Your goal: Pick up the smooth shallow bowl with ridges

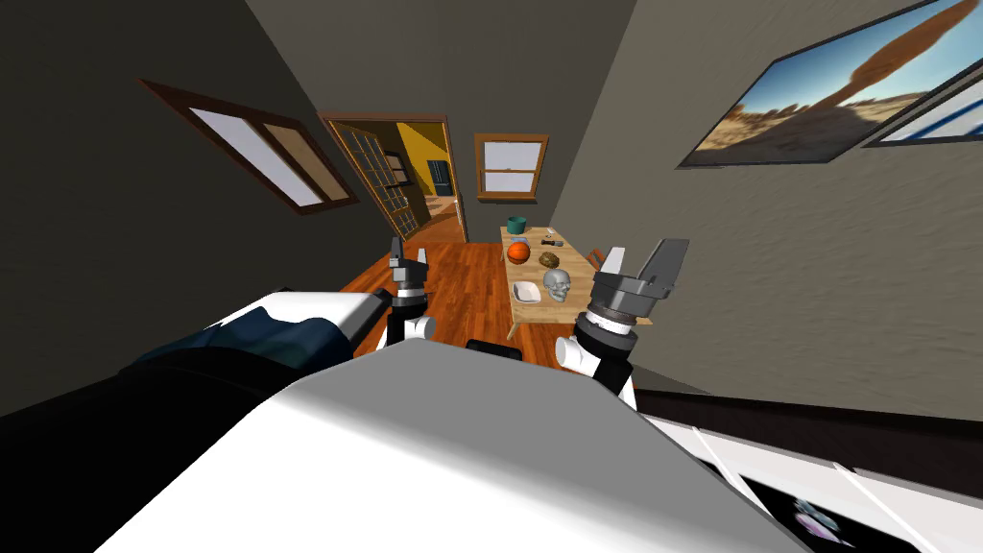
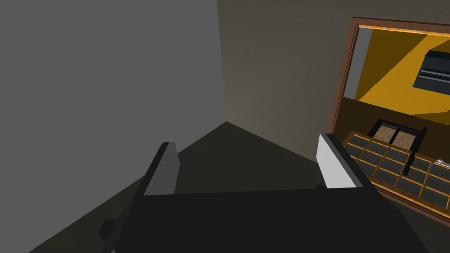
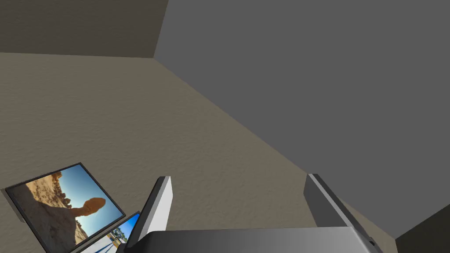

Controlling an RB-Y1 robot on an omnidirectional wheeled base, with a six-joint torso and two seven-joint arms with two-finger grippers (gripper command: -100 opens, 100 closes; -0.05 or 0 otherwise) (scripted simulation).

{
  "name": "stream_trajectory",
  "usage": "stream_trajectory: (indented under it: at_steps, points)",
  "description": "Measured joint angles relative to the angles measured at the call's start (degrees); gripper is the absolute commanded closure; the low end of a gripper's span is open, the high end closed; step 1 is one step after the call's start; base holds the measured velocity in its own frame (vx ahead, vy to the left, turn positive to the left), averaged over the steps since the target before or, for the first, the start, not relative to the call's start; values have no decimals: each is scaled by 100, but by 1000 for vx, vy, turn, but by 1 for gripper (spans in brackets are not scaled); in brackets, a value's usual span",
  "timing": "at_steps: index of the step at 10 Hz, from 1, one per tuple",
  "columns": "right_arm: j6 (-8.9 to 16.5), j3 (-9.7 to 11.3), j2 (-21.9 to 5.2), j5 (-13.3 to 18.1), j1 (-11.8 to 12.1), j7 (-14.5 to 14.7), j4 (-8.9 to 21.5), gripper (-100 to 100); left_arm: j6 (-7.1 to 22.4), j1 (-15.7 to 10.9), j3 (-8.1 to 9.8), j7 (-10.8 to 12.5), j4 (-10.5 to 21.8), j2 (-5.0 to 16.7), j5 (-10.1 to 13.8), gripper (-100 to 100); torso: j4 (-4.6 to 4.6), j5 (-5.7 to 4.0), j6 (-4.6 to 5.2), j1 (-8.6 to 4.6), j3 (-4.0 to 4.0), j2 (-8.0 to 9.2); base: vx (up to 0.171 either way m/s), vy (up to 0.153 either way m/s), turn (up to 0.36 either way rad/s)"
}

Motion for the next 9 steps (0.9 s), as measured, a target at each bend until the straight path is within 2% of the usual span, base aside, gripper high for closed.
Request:
stream_trajectory:
  at_steps: [4, 6, 9]
  points:
    - [71, -142, -658, 135, 41, 53, 123, -100, 0, -1, 0, 0, 0, 0, 0, 0, 7, 1, -1, 2, 19, 34, -83, 13, 67]
    - [77, -308, -979, 241, 105, 108, 289, -100, 0, -2, -1, 0, 0, 0, 0, 0, 10, 1, 0, 3, 27, 47, -118, 20, 104]
    - [270, -491, -1294, 553, 170, 312, 555, -100, 0, -1, -1, 0, 0, 0, 0, 0, 9, 2, -1, 9, 22, 39, -98, 33, 133]
